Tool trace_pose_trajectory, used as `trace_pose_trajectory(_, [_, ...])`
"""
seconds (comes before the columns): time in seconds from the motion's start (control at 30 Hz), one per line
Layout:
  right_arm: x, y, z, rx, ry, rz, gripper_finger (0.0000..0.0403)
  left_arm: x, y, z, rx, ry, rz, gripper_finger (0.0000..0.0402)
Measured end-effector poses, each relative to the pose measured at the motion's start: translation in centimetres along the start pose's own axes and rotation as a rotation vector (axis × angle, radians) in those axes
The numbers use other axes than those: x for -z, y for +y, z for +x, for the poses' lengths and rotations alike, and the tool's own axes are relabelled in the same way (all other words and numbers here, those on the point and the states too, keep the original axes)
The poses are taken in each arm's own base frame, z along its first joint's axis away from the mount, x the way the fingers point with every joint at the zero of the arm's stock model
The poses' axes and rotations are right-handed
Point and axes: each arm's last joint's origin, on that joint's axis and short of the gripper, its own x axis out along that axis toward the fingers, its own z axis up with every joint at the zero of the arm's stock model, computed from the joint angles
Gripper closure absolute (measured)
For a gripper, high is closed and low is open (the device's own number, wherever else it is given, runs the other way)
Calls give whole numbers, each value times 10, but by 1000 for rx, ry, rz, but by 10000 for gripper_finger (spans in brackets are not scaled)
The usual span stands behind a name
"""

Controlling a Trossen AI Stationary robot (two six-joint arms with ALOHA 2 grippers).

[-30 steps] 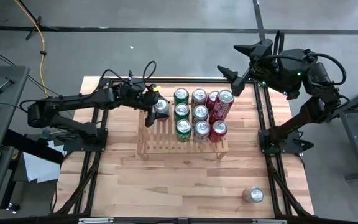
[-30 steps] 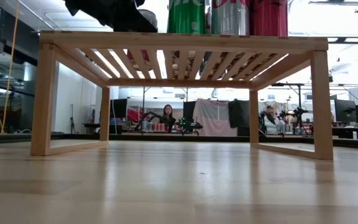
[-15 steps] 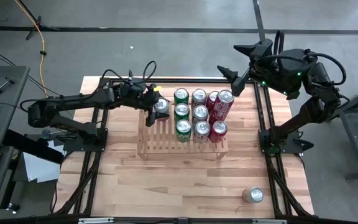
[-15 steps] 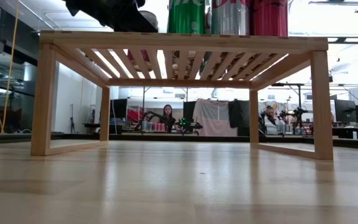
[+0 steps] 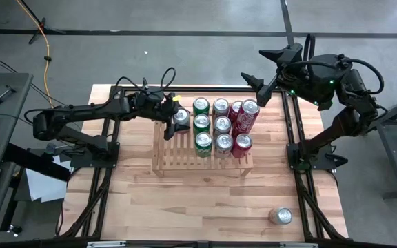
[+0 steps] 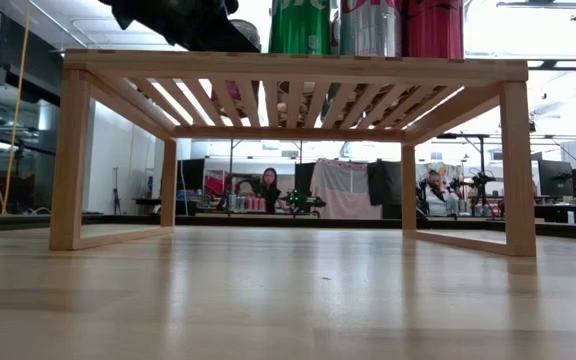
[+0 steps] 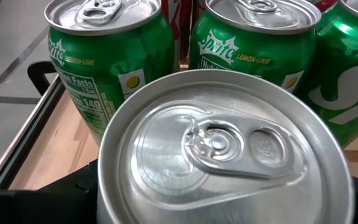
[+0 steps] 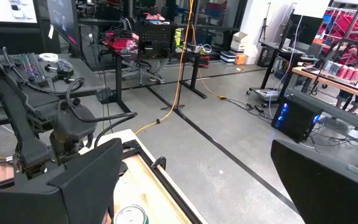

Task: Place canned beverage on shelf
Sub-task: Put the top white pink soda can on the shelf, then put the white pink soda can on the shelf

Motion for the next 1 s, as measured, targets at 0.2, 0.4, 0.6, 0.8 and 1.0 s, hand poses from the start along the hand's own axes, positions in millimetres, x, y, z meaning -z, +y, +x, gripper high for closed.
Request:
trace_pose_trajectory(0.2, [0, 0, 0, 0, 0, 0, 6, 0, 0, 0, 0, 0, -2, 99])
trace_pose_trajectory(0.4, [0, 0, 0, 0, 0, 0, 6, 6, 0, 3, 1, 43, -14, 60])
trace_pose_trajectory(0.6, [0, 0, 0, 0, 0, 0, 6, 5, 0, 2, 0, 32, -10, 20])
trace_pose_trajectory(0.8, [0, 0, 0, 0, 0, 0, 6, 1, -1, -3, 4, 8, -3, 5])
trace_pose_trajectory(1.0, [0, 0, 0, 0, 0, 0, 6, -7, -5, -21, 5, -54, 29, 5])
